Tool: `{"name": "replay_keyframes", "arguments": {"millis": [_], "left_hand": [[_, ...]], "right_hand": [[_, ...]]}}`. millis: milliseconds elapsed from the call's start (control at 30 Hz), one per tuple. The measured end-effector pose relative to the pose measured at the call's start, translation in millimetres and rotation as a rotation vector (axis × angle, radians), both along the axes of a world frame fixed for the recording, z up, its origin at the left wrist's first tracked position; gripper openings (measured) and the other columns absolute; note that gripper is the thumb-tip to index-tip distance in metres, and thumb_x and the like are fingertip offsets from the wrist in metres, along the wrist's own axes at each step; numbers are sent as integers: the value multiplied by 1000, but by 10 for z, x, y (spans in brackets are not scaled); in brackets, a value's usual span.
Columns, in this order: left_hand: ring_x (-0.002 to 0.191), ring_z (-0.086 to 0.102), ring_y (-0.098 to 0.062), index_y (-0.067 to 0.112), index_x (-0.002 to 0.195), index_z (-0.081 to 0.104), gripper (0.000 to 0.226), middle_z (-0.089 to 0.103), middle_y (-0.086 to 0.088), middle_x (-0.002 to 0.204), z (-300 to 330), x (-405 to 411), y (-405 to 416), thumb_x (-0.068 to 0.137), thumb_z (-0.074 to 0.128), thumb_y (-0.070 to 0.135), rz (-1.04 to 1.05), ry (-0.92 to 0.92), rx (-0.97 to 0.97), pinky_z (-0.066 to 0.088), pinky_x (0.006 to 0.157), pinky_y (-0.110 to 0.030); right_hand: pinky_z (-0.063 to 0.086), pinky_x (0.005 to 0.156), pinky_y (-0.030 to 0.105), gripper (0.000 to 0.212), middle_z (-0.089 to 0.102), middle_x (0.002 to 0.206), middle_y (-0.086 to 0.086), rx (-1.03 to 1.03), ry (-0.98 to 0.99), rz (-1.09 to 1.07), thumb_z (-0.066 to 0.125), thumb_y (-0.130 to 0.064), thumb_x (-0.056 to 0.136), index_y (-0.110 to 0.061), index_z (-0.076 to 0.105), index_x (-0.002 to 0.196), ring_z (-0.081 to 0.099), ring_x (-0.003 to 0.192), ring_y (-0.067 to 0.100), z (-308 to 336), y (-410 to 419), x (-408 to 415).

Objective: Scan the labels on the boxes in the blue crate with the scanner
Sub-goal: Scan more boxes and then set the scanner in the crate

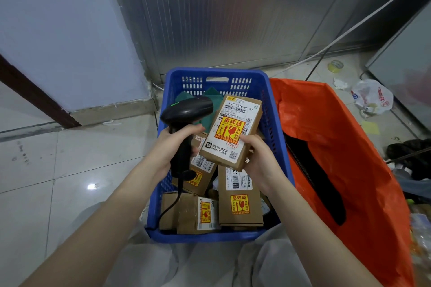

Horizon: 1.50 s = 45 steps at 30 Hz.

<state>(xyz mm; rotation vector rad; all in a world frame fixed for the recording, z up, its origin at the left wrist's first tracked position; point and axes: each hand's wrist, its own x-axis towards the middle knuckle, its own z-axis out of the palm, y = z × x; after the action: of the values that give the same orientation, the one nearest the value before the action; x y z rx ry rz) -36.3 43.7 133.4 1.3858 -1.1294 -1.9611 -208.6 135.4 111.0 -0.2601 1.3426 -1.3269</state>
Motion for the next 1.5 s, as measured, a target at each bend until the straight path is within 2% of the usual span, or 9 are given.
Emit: {"name": "replay_keyframes", "arguments": {"millis": [167, 333, 467, 567, 700, 833, 1067, 1300, 1500], "left_hand": [[56, 62, -11, 14, 106, 67, 33, 69, -10, 87, -135, 69, -87, 77, 71, 29, 65, -24, 15, 52, 67, -30], [54, 63, -10, 9, 110, 63, 35, 66, -9, 76, -325, 182, -150, 80, 69, 25, 118, -90, 16, 52, 63, -28], [58, 60, -13, 11, 107, 63, 28, 67, -9, 83, -484, 271, -214, 83, 66, 24, 120, -119, 15, 52, 62, -27], [59, 58, -15, 10, 107, 63, 25, 66, -10, 84, -610, 324, -258, 84, 64, 22, 118, -132, 17, 51, 61, -28], [57, 58, -14, 10, 101, 64, 19, 67, -4, 84, -768, 371, -341, 85, 64, 21, 147, -150, 52, 53, 54, -23], [54, 59, -14, 12, 99, 64, 17, 66, -4, 84, -911, 432, -418, 85, 65, 21, 169, -169, 73, 54, 50, -22], [56, 59, -14, 9, 100, 66, 20, 66, -2, 81, -1063, 506, -502, 84, 66, 21, 163, -163, 96, 54, 62, -29], [58, 59, -14, 10, 107, 65, 24, 65, -3, 82, -1107, 519, -528, 85, 64, 21, 136, -159, 95, 53, 59, -26], [59, 59, -13, 14, 105, 65, 21, 66, -2, 83, -1104, 503, -517, 85, 64, 21, 121, -177, 88, 55, 58, -23]], "right_hand": [[52, 92, 45, 49, 72, 105, 5, 65, 91, 17, 56, -25, 93, -16, 40, 138, 66, 103, 21, -119, -56, 28], [47, 100, 45, 60, 70, 105, 2, 182, 156, 24, 57, -38, 91, -17, 34, 142, 64, 101, 17, -288, -125, 56], [48, 83, 33, 53, 68, 102, -2, 279, 228, 84, 52, -45, 93, -18, 39, 136, 63, 100, 16, -454, -184, 139], [50, 91, 35, 55, 68, 103, -2, 324, 240, 128, 54, -42, 93, -18, 36, 138, 64, 102, 17, -586, -228, 214], [53, 66, 20, 54, 67, 115, 4, 364, 265, 227, 57, -31, 93, -21, 30, 139, 64, 81, 4, -750, -320, 355], [56, 77, 29, 54, 62, 129, 6, 396, 319, 293, 57, -27, 94, -23, 29, 139, 64, 93, 14, -952, -406, 476], [50, 80, 25, 57, 55, 136, 6, 430, 418, 353, 54, -20, 95, -18, 22, 143, 60, 117, 22, -1112, -524, 596], [48, 99, 39, 64, 51, 142, 9, 483, 451, 443, 49, -15, 97, -17, 10, 148, 55, 125, 25, -1210, -540, 649], [44, 99, 37, 63, 50, 144, 9, 522, 503, 507, 45, -15, 99, -18, 8, 150, 50, 129, 28, -1247, -469, 658]]}}
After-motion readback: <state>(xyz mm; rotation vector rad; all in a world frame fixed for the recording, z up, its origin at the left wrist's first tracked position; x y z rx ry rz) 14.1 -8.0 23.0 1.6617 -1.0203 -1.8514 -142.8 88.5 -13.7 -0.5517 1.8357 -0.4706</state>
